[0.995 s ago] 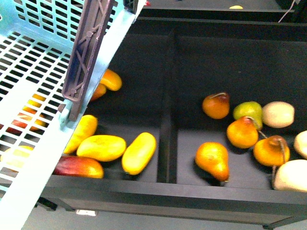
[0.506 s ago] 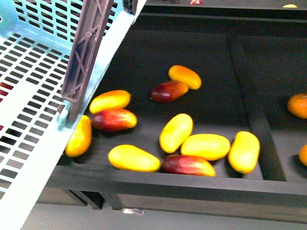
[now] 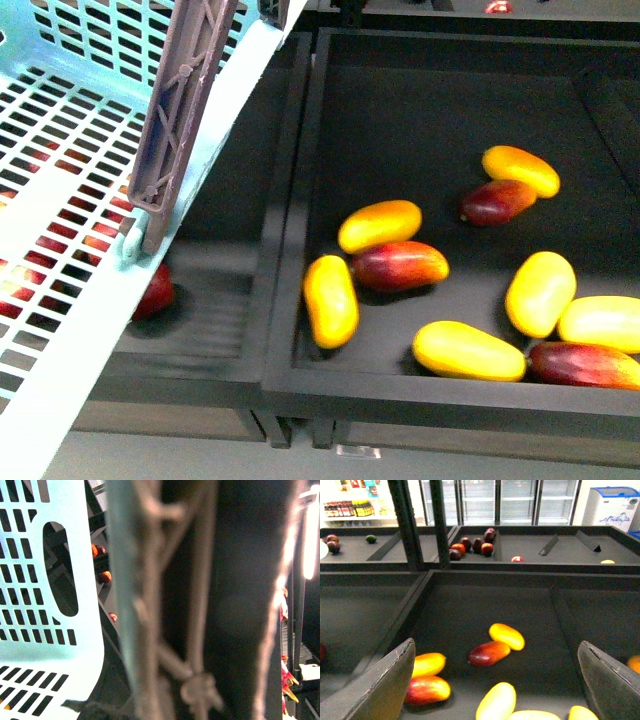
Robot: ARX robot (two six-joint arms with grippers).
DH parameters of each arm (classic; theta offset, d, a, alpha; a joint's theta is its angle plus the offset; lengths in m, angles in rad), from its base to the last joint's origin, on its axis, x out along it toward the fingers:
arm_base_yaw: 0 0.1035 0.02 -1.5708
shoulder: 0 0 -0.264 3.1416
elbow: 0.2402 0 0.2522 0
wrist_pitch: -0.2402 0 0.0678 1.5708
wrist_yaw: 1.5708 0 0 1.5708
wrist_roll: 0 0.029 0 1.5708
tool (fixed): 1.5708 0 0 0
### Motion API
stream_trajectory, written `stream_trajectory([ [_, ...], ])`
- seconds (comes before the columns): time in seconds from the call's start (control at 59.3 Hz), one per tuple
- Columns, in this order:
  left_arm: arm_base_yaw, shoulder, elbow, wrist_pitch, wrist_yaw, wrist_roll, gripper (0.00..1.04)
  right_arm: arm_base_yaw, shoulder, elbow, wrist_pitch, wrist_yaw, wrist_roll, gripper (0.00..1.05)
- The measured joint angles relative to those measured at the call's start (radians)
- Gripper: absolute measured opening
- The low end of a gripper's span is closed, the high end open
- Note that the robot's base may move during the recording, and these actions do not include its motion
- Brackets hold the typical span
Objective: Pick mango and avocado into basket
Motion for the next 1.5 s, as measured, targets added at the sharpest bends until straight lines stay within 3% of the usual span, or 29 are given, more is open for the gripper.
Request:
stream_trajectory([
  [0.287,0.009,-0.003,0.0,-0.002,-0.021,0.011,0.08,-0.001,-0.001,0.0,0.0,-0.006,0.0,0.96],
  [0.32,0.005,-0.007,0.039,-0.128,-0.017,0.039,0.08,-0.001,0.0,0.0,0.0,-0.006,0.0,0.96],
  [0.354,-0.003,0.016,0.123,-0.34,0.045,0.123,0.08,-0.001,-0.001,0.0,0.0,-0.003,0.0,0.96],
  [0.422,-0.03,0.106,0.231,-0.55,0.179,0.28,0.08,-0.001,-0.001,0.0,0.0,-0.003,0.0,0.96],
  [0.658,-0.05,0.372,0.437,-0.477,0.6,0.511,0.08,-0.001,-0.001,0.0,0.0,0.001,0.0,0.96],
  [0.725,-0.052,0.448,0.546,-0.491,0.789,0.558,0.08,-0.001,-0.001,0.0,0.0,0.0,0.0,0.96],
  [0.843,-0.069,0.555,0.681,-0.548,0.945,0.56,0.08,-0.001,-0.001,0.0,0.0,0.001,0.0,0.96],
  [1.13,-0.082,0.612,0.751,-0.551,1.071,0.553,0.08,-0.001,-0.001,0.0,0.0,0.001,0.0,0.96],
  [1.315,-0.107,0.607,0.734,-0.563,1.1,0.553,0.08,-0.003,0.024,0.016,-0.051,0.02,0.038,0.96],
  [1.383,-0.107,0.605,0.733,-0.563,1.098,0.553,0.08,-0.1,0.243,0.126,-0.287,0.027,0.189,0.96],
  [1.433,-0.107,0.602,0.733,-0.563,1.099,0.558,0.08,-0.198,0.394,0.131,-0.252,0.033,0.215,0.96],
  [1.501,-0.106,0.6,0.733,-0.563,1.098,0.557,0.08,-0.323,0.64,0.132,-0.085,0.037,0.196,0.96],
])
